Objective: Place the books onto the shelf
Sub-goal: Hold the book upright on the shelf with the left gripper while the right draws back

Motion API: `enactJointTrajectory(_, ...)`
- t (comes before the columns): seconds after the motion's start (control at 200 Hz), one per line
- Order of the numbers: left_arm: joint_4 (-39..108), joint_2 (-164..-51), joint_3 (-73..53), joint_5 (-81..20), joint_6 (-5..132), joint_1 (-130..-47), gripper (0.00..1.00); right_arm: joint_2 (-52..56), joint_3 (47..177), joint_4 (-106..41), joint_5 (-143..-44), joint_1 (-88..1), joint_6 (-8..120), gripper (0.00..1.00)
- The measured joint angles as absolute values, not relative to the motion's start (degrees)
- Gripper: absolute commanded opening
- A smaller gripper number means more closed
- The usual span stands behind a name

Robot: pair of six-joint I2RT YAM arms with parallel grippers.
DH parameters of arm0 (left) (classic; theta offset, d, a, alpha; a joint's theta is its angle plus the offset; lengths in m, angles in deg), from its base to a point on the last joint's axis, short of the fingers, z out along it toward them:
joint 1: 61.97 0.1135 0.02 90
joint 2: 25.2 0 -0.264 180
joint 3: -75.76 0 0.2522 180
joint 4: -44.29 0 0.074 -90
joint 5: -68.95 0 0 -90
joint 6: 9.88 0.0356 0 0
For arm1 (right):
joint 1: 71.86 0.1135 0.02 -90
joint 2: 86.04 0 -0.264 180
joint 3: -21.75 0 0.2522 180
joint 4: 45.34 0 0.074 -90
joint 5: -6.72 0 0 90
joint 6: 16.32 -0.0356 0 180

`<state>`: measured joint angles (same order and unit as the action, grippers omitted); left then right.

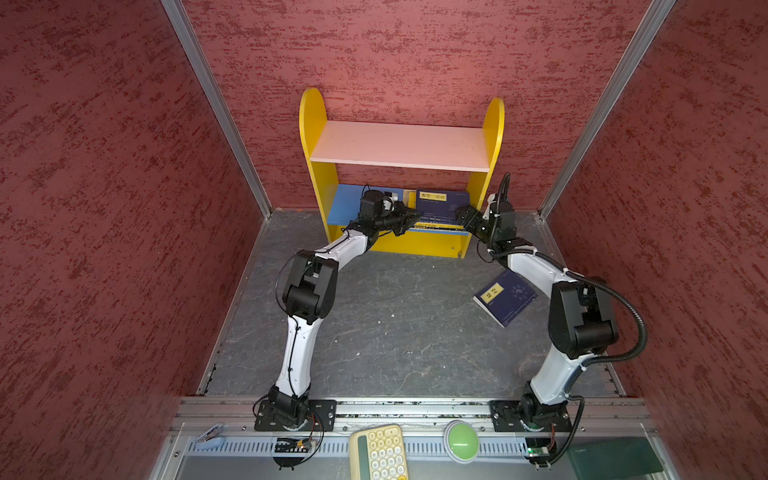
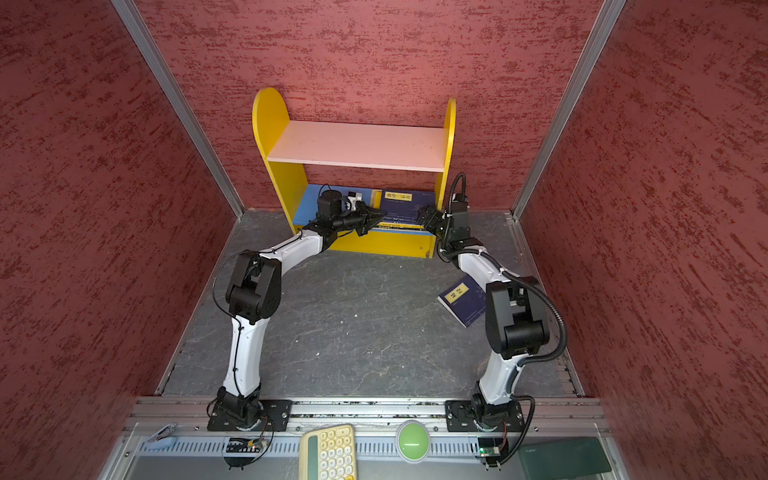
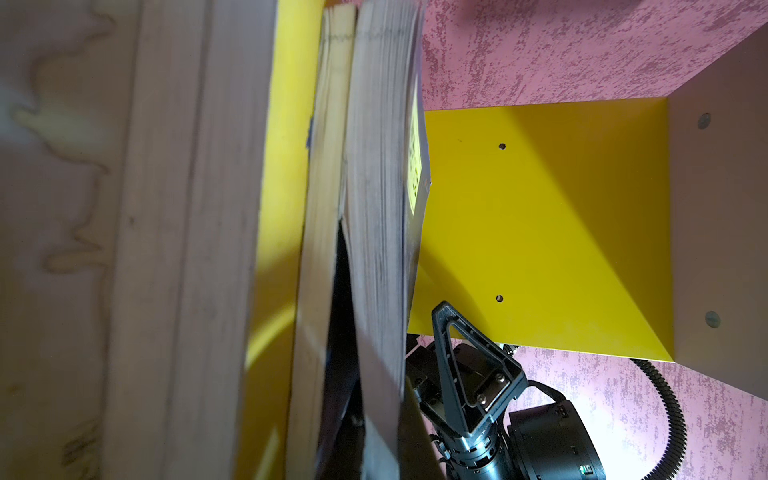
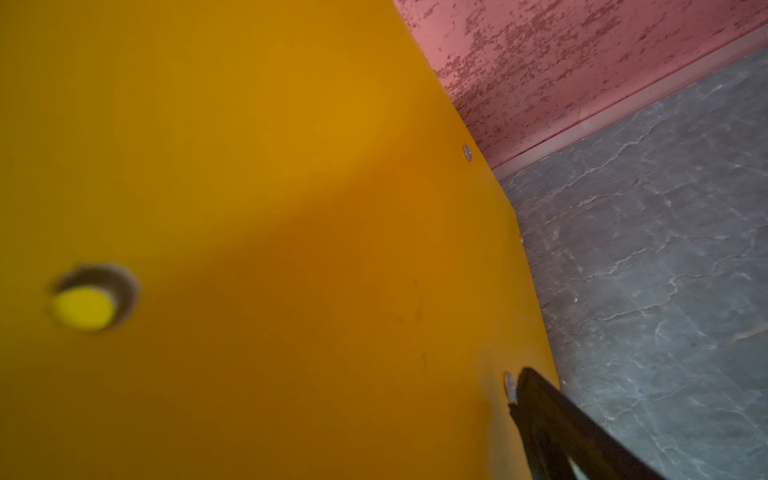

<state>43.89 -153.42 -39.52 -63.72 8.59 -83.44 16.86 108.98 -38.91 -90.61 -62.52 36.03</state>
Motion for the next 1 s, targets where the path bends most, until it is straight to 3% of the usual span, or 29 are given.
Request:
enactJointTrajectory(0.792, 40.39, -153.42, -41.42, -65.65, 9.71, -83.53, 0.0, 18.34, 109.29, -38.87, -91.0, -62.49, 35.77, 0.99)
enactJointTrajectory(0.922, 39.13, -153.42, -42.01, -65.76, 10.41, -83.53, 0.03, 18.76, 109.29, -38.76, -91.03, -62.38, 35.79, 0.98)
enactJointTrajectory(1.002, 38.49, -153.42, -42.01, -65.78, 10.54, -83.53, 0.09, 19.0, 109.29, -38.61, -91.0, -62.23, 35.86, 0.98)
